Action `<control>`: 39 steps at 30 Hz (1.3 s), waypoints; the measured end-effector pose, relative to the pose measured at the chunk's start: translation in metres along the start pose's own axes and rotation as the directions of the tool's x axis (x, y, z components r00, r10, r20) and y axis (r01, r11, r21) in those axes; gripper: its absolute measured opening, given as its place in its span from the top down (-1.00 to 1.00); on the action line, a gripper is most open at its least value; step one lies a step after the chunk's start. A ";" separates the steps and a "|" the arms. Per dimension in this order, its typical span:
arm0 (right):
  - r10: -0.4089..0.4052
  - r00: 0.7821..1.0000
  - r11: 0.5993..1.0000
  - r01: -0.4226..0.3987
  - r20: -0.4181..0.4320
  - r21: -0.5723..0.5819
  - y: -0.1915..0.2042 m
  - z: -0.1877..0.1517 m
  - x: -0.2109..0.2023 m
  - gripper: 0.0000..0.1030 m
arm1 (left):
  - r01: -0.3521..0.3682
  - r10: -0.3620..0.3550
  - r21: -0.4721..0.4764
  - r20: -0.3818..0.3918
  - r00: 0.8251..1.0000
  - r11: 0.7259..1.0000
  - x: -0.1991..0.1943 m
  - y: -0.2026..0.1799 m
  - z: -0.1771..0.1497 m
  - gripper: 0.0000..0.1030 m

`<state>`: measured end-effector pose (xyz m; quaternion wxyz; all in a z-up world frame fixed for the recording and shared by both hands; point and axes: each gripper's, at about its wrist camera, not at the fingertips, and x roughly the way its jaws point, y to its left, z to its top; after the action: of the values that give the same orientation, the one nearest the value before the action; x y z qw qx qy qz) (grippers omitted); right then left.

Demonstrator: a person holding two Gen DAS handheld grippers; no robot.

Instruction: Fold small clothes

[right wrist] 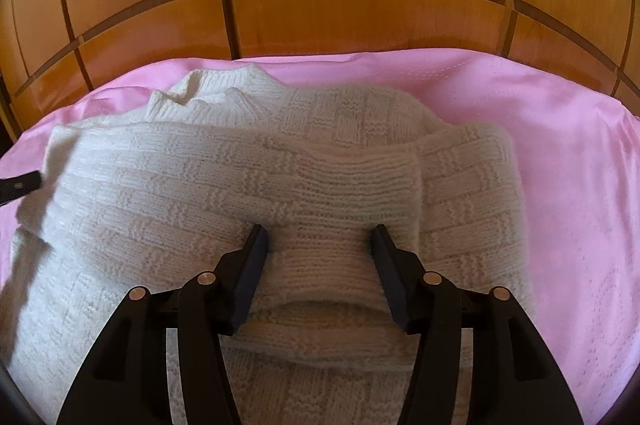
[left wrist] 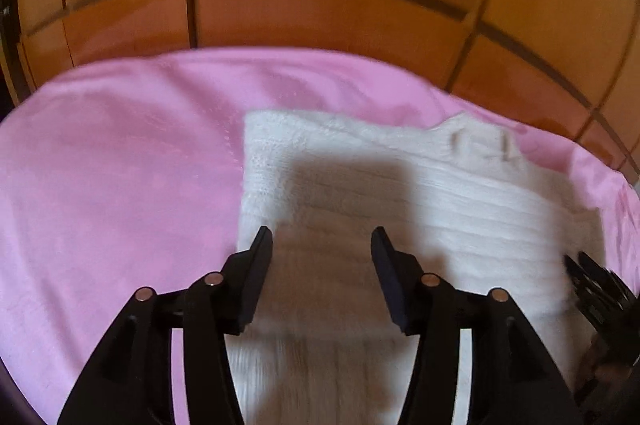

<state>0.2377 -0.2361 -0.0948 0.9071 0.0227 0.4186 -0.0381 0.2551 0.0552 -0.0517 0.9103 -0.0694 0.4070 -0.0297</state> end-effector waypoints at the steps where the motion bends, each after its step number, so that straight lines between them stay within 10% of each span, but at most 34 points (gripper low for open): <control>1: -0.005 1.000 1.000 0.005 0.001 -0.004 0.001 -0.001 -0.001 -0.04 | -0.006 0.006 0.008 0.018 1.000 1.000 -0.010 -0.001 -0.003 -0.13; 15: -0.018 1.000 1.000 0.018 -0.026 -0.009 0.004 -0.014 -0.044 -0.65 | 0.005 -0.005 0.004 0.098 0.995 1.000 -0.100 0.005 -0.055 -0.25; 33: 0.033 0.992 0.997 -0.026 -0.120 0.067 -0.044 -0.102 -0.120 -0.65 | -0.025 0.024 -0.062 -0.016 1.000 0.998 -0.108 0.038 -0.121 -0.32; 39: 0.051 0.990 0.991 -0.033 -0.135 0.132 -0.066 -0.117 -0.145 -0.15 | 0.005 -0.011 -0.110 -0.058 0.998 0.994 -0.121 0.066 -0.142 -0.23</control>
<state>0.0501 -0.2861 -0.0610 0.8731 0.0930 0.4766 -0.0446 0.0687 0.1194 -0.0660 0.8927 -0.1201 0.4342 -0.0129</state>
